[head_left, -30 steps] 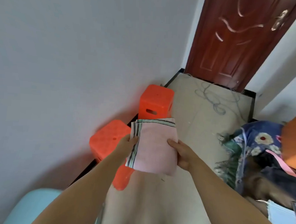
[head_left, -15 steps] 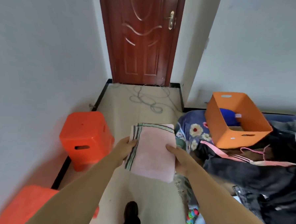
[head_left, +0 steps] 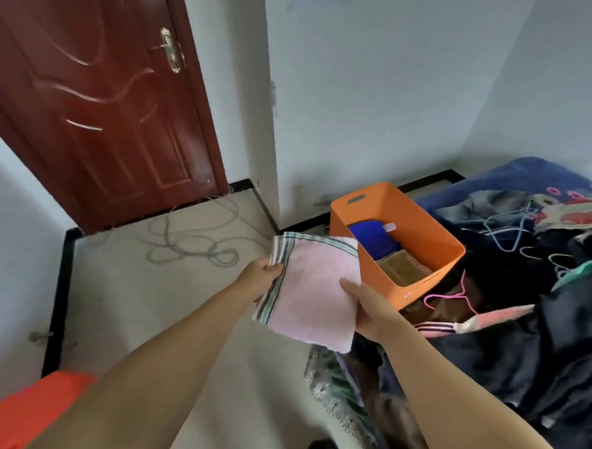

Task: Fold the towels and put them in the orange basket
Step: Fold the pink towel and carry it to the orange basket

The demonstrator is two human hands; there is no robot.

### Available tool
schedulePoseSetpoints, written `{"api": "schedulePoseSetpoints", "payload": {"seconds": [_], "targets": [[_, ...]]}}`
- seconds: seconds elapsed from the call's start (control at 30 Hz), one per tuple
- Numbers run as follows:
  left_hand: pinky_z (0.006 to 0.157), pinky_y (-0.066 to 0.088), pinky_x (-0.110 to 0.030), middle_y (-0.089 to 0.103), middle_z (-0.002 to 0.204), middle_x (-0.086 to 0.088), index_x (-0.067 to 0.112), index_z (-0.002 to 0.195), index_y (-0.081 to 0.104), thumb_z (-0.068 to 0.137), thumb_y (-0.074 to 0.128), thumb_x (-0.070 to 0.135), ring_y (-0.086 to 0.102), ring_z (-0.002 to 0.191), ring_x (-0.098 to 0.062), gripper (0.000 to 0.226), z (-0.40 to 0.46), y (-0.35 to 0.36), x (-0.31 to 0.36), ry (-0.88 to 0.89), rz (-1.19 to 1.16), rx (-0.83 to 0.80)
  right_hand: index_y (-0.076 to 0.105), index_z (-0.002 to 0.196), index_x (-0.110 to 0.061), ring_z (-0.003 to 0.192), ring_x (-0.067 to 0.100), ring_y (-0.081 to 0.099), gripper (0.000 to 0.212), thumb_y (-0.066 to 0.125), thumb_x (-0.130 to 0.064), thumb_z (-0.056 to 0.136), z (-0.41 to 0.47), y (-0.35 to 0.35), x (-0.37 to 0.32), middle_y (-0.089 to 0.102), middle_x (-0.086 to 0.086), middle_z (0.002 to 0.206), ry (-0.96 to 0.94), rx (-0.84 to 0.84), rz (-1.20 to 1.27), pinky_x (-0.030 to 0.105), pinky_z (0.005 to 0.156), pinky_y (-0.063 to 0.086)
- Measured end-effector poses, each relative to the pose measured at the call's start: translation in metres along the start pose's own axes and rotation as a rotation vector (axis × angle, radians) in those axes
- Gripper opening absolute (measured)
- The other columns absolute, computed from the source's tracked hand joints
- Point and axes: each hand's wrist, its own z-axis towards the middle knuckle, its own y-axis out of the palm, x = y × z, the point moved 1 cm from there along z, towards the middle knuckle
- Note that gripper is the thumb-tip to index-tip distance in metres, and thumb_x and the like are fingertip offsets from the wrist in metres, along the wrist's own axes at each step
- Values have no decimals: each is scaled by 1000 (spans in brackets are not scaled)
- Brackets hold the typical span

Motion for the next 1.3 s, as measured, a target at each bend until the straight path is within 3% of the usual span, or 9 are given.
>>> {"api": "schedulePoseSetpoints", "payload": {"seconds": [0.1, 0.23, 0.33, 0.5, 0.67, 0.77, 0.9, 1.17, 1.3], "targets": [[93, 49, -38, 68, 104, -12, 15, 108, 64, 96, 52, 23, 65, 97, -28, 19, 65, 25, 23, 17, 24, -65, 57, 120, -19, 117, 36, 55, 27, 58, -21, 93, 40, -26, -29, 61, 14, 125, -8, 54, 39, 55, 99, 44], [89, 49, -35, 67, 103, -10, 9, 116, 63, 97, 51, 21, 63, 95, -26, 26, 143, 57, 55, 5, 23, -116, 56, 119, -16, 106, 32, 59, 27, 58, -22, 93, 92, -54, -71, 63, 13, 118, 8, 146, 65, 46, 82, 51], [90, 49, -39, 66, 99, -11, 8, 112, 64, 96, 52, 20, 62, 92, -26, 24, 192, 80, 80, -11, 4, -156, 56, 121, -16, 104, 32, 60, 30, 59, -25, 92, 127, -73, -101, 64, 12, 116, 17, 225, 72, 45, 78, 51], [90, 50, -43, 68, 98, -18, 12, 92, 65, 86, 64, 27, 65, 92, -31, 16, 268, 130, 121, -47, 85, -314, 54, 123, -21, 110, 29, 57, 30, 57, -24, 93, 175, -121, -127, 63, 7, 119, -23, 377, 218, 47, 93, 45], [58, 45, -19, 59, 75, 1, 13, 92, 63, 89, 59, 9, 56, 69, -12, 6, 339, 190, 146, 45, 326, -510, 49, 132, -19, 111, 27, 54, 37, 54, -24, 96, 227, -171, -127, 59, 3, 122, -15, 551, 366, 49, 96, 44], [69, 40, -25, 59, 83, -5, 13, 91, 62, 88, 58, 9, 56, 80, -20, 6, 389, 216, 139, 82, 454, -510, 46, 136, -22, 120, 30, 50, 41, 52, -27, 96, 270, -188, -116, 53, 4, 135, 44, 589, 431, 54, 101, 42], [67, 34, -28, 55, 82, -10, 10, 80, 55, 88, 53, 11, 52, 81, -24, 8, 465, 250, 103, 57, 636, -493, 48, 134, -20, 118, 30, 51, 37, 49, -23, 98, 338, -206, -94, 56, 6, 132, 96, 694, 485, 54, 100, 43], [69, 36, -31, 59, 113, -16, 7, 128, 50, 97, 41, 12, 55, 92, -31, 32, 529, 302, 30, 20, 746, -486, 45, 137, -15, 109, 31, 58, 43, 54, -22, 95, 416, -246, -49, 60, 10, 126, 135, 921, 504, 54, 99, 46], [88, 41, -37, 50, 135, -15, 10, 140, 39, 99, 38, 11, 49, 122, -34, 41, 531, 312, 12, -28, 780, -431, 48, 134, -16, 101, 29, 62, 43, 58, -24, 93, 426, -250, -37, 64, 10, 118, 145, 976, 483, 50, 94, 51]]}}
